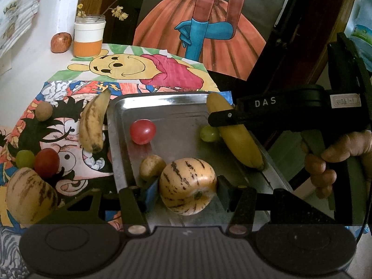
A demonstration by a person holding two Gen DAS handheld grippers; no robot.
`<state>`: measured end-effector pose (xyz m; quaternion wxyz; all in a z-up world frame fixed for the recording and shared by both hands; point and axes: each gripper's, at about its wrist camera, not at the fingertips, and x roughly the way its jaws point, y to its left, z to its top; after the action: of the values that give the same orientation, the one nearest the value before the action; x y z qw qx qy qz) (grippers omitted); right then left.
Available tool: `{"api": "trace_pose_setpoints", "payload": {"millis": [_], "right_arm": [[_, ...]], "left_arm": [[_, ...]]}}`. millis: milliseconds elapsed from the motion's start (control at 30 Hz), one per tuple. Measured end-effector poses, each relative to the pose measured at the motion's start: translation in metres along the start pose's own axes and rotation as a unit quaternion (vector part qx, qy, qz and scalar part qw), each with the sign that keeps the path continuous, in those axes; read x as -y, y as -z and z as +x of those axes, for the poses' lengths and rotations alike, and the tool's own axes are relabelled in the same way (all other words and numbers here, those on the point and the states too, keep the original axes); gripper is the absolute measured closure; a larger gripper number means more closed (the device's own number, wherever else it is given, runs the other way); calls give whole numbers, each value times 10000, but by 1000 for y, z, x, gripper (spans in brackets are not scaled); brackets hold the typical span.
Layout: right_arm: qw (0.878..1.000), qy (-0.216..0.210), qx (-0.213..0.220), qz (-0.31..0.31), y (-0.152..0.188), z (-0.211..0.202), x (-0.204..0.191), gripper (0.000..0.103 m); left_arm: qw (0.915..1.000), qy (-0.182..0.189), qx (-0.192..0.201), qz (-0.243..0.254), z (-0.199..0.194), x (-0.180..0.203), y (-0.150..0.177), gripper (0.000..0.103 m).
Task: Organize fruits
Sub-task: 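Open the left tool to release the melon while the right tool releases the banana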
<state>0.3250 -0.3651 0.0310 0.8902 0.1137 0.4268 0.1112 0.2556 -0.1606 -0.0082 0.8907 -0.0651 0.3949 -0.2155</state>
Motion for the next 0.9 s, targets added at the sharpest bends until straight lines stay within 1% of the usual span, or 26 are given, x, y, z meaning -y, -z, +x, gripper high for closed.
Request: {"api": "trace_pose_setpoints", "payload": {"millis": [67,267,400,500,567,633,667,733,767,833,900], "right_arm": [[10000,47,-20,-35,1,0,-1,67],[10000,69,6,-10,4,-3,5,60],[9999,87,33,-100,5,-7,3,60],[9999,78,55,-126,6,-10,2,57],[9999,25,81,-118,7,-12,2,52],[9998,-51,122,-125,8,-15,1,43],[9998,-73,151,-148,9,-16,0,41],[9995,-100,194,-212,11,-19,-2,35],[9994,-115,217,-240,11,-20,-3,33],[9991,-164,269,-286,13,-24,-5,24],[9988,-202,313,-333,15,-29,-8,20]], "left_arm": [[10000,-12,-28,13,0,0,0,45],[10000,-34,-58,15,-1,1,-1,44],[10000,-20,-22,25,-4,3,-1,38],[10000,19,-8,21,-7,3,-1,34],[10000,27,0,20,-10,3,0,32],[10000,20,26,14,-15,4,1,27],[10000,32,51,11,-18,4,1,25],[9999,69,97,18,-24,3,1,21],[9999,79,109,16,-27,3,2,20],[9999,104,127,-4,-34,2,3,17],[9998,91,154,-29,-41,1,4,15]]}}
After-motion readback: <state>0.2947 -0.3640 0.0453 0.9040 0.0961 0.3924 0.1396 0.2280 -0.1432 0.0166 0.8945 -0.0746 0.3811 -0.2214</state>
